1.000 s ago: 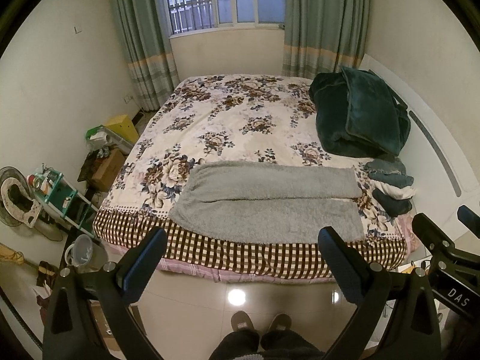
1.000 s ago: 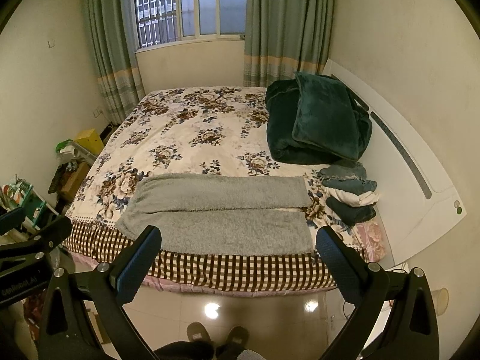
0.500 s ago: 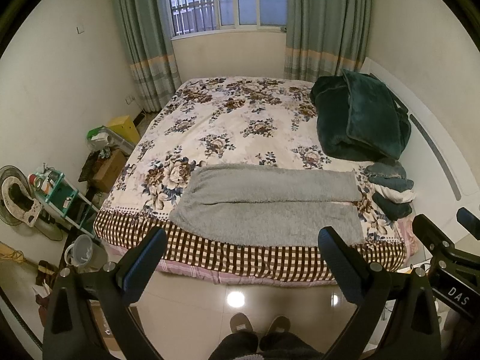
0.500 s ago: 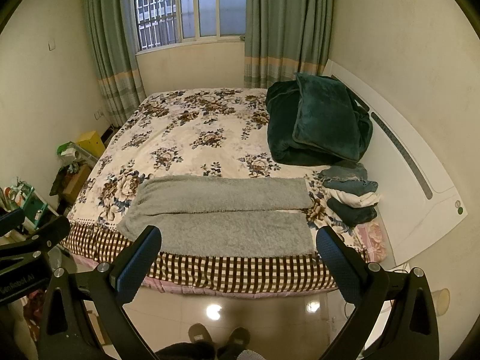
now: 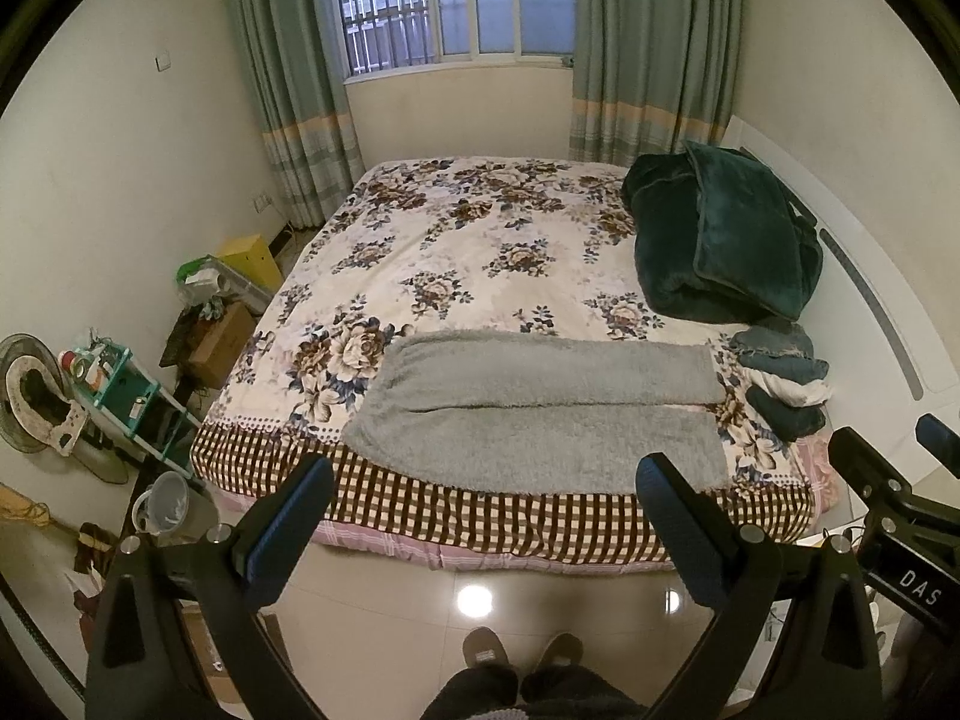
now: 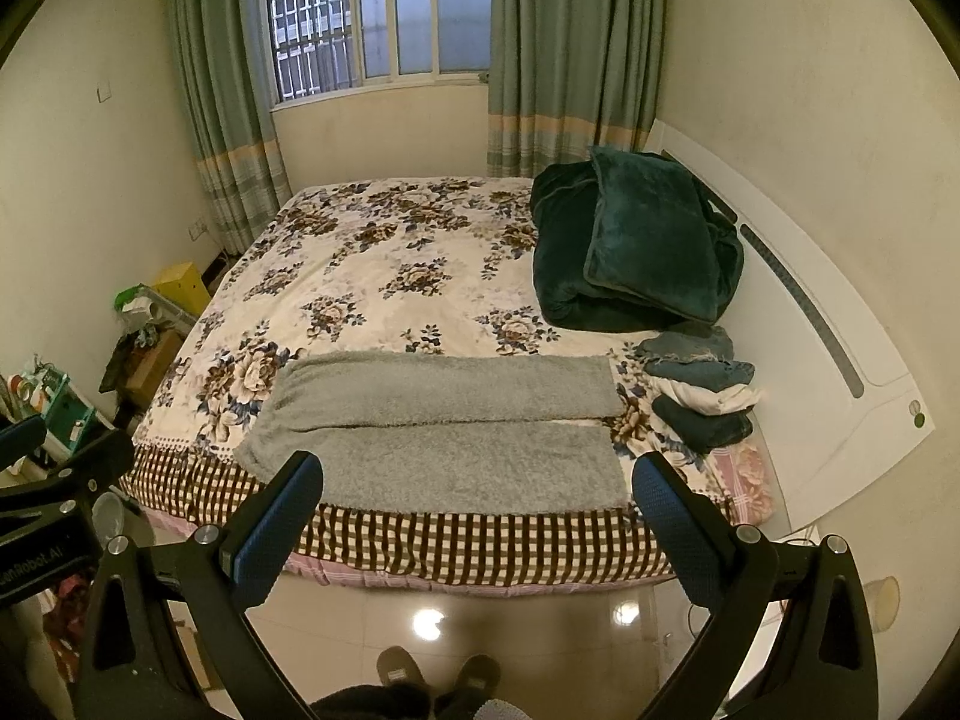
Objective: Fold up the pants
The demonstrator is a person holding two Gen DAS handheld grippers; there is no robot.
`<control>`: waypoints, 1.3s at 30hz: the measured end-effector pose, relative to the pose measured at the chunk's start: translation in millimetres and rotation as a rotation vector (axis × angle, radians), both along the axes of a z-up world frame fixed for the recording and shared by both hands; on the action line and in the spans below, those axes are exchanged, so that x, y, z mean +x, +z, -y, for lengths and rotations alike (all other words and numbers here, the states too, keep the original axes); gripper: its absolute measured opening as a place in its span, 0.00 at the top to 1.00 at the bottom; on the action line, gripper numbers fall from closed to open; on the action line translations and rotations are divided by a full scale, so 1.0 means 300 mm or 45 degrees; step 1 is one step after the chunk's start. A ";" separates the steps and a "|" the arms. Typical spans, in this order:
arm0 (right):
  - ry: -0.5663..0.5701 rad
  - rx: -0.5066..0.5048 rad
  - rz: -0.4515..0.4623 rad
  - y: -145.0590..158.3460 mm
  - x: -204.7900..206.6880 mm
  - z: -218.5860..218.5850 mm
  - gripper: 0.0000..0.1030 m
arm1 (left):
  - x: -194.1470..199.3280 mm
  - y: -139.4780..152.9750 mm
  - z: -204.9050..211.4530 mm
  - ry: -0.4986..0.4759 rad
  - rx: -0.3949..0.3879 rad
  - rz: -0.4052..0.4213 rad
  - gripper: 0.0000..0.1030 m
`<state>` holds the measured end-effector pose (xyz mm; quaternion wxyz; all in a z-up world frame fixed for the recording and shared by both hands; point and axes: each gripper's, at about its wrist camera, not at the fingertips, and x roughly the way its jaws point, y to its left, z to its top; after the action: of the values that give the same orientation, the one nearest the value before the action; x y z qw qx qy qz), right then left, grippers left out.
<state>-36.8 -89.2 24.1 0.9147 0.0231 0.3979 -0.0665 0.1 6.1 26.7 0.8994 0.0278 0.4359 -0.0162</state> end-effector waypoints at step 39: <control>-0.310 0.138 -0.197 -0.599 0.839 0.534 0.00 | 0.663 -0.480 0.164 0.274 0.243 -0.096 0.00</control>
<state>215.0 -249.3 -155.5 0.8640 0.1154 0.4643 -0.1569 199.0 -43.1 -117.3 0.8722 0.0658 0.4693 0.1211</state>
